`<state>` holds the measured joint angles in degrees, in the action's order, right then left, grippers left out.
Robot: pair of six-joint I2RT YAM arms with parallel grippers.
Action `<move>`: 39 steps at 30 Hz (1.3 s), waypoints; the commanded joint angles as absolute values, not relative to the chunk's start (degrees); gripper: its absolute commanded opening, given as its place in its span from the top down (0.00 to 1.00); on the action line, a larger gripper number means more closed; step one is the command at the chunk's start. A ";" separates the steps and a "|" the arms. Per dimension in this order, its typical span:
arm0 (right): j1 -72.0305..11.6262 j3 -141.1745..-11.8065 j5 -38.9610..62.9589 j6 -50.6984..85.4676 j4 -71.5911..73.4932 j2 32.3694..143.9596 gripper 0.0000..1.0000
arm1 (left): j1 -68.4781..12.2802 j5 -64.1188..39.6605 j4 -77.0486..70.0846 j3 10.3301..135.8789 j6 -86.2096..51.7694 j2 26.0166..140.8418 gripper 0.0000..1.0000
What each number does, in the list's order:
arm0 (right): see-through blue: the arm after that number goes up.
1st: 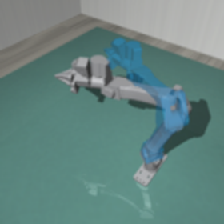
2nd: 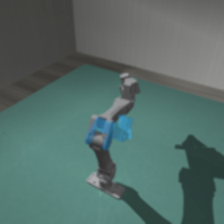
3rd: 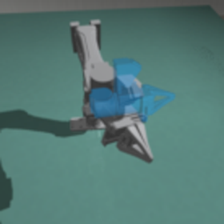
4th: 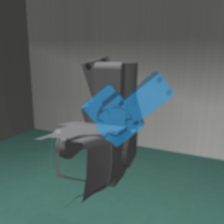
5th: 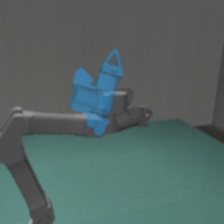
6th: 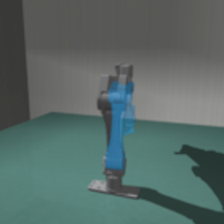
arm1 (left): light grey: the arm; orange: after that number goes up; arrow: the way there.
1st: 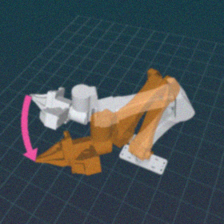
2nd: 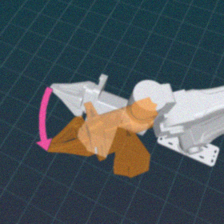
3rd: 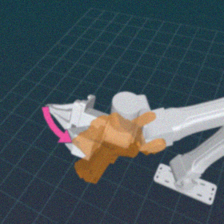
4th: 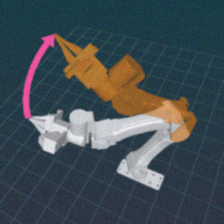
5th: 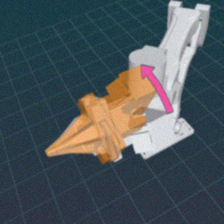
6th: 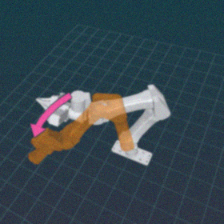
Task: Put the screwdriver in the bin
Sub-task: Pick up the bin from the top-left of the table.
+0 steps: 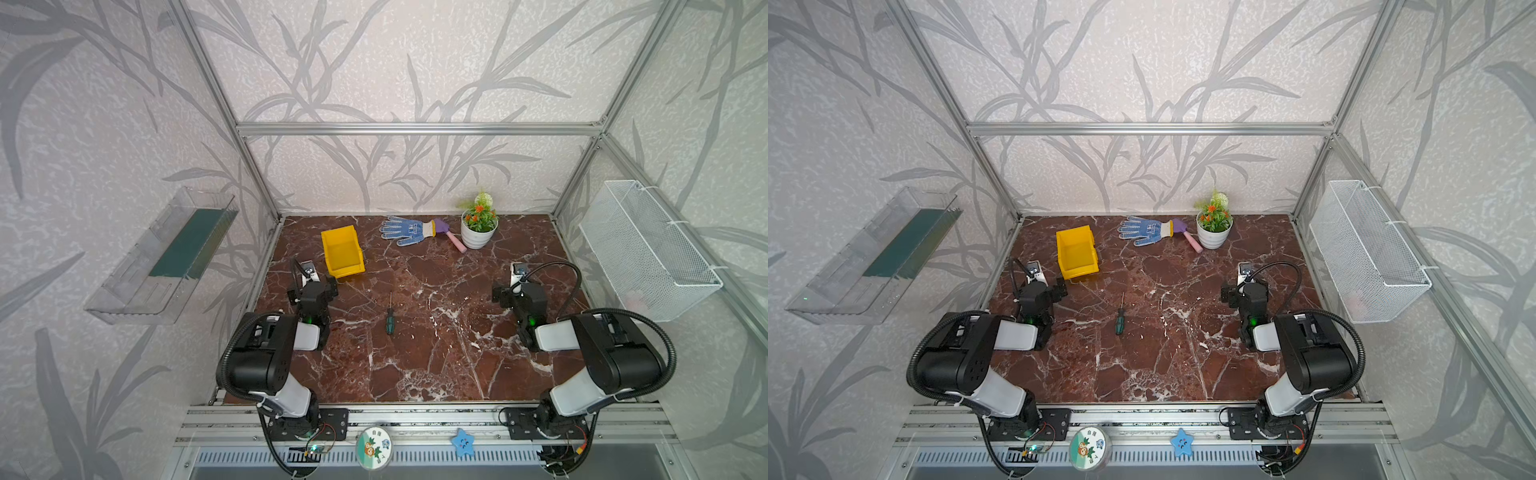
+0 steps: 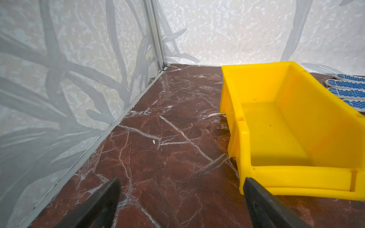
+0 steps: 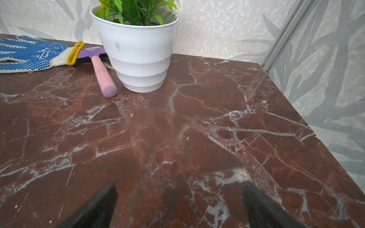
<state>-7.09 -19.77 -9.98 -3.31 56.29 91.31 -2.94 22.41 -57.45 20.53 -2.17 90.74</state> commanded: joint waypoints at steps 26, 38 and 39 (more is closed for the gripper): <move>-7.47 -19.89 -11.23 -3.55 57.91 88.76 0.01 | -2.35 22.82 -55.73 20.45 -2.99 88.02 0.01; -11.82 -28.38 -10.76 15.45 15.28 56.54 0.01 | -10.91 30.24 -25.48 20.95 -15.27 47.09 0.01; -11.78 -28.04 -11.61 21.60 14.33 54.97 0.01 | -11.98 30.22 -23.02 22.34 -15.52 46.07 0.01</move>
<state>-11.90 -27.29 -11.94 6.57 26.92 58.39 -9.85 27.53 -33.87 20.58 -10.66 48.45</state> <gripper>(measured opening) 0.991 0.993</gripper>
